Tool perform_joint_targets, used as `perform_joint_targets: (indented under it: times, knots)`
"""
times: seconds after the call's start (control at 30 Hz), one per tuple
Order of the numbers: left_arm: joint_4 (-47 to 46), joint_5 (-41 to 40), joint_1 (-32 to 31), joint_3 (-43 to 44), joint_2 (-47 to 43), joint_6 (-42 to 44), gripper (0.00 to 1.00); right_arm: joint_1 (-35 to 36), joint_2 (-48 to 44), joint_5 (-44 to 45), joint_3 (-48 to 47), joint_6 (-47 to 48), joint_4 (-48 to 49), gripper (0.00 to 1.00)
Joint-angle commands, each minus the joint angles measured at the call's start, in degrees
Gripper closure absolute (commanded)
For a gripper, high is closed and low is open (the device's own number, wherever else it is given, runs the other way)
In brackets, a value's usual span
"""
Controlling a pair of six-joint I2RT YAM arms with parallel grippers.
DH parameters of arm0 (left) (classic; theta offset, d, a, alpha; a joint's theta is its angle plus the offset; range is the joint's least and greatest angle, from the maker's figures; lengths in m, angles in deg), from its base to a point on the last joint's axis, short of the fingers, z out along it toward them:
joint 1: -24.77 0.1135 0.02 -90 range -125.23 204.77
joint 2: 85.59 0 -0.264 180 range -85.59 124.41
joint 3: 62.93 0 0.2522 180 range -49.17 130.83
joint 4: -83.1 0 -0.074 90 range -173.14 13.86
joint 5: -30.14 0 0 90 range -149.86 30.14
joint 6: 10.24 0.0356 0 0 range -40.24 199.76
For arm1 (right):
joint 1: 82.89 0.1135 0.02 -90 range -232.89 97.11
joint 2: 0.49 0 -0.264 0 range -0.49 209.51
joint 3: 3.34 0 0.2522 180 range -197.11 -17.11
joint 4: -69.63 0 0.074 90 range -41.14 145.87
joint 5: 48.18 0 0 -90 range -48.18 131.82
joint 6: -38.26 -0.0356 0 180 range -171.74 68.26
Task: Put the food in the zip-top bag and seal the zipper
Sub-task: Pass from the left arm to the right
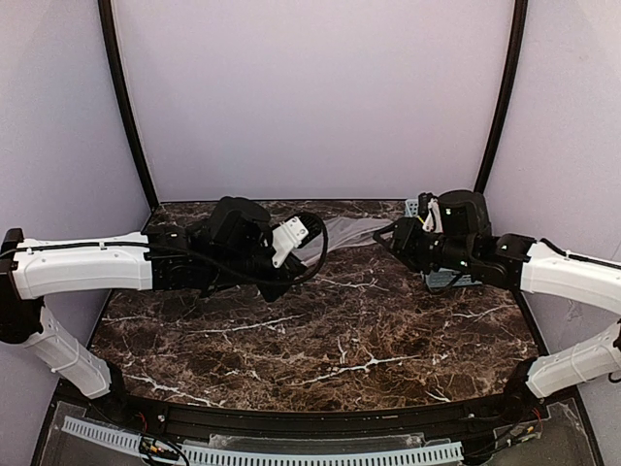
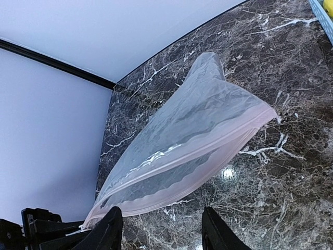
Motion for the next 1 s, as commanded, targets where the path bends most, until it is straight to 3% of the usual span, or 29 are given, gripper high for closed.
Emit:
perform_joint_targets:
  times: [0.0, 0.97]
  knots:
    - [1.4, 0.3, 0.1, 0.9, -0.2, -0.9, 0.99, 0.5, -0.5, -1.9, 2.2, -1.6, 3.8, 0.50]
    - [1.3, 1.4, 0.1, 0.6, -0.4, -0.8, 0.99, 0.3, 4.9, -2.0, -1.8, -0.3, 6.6, 0.60]
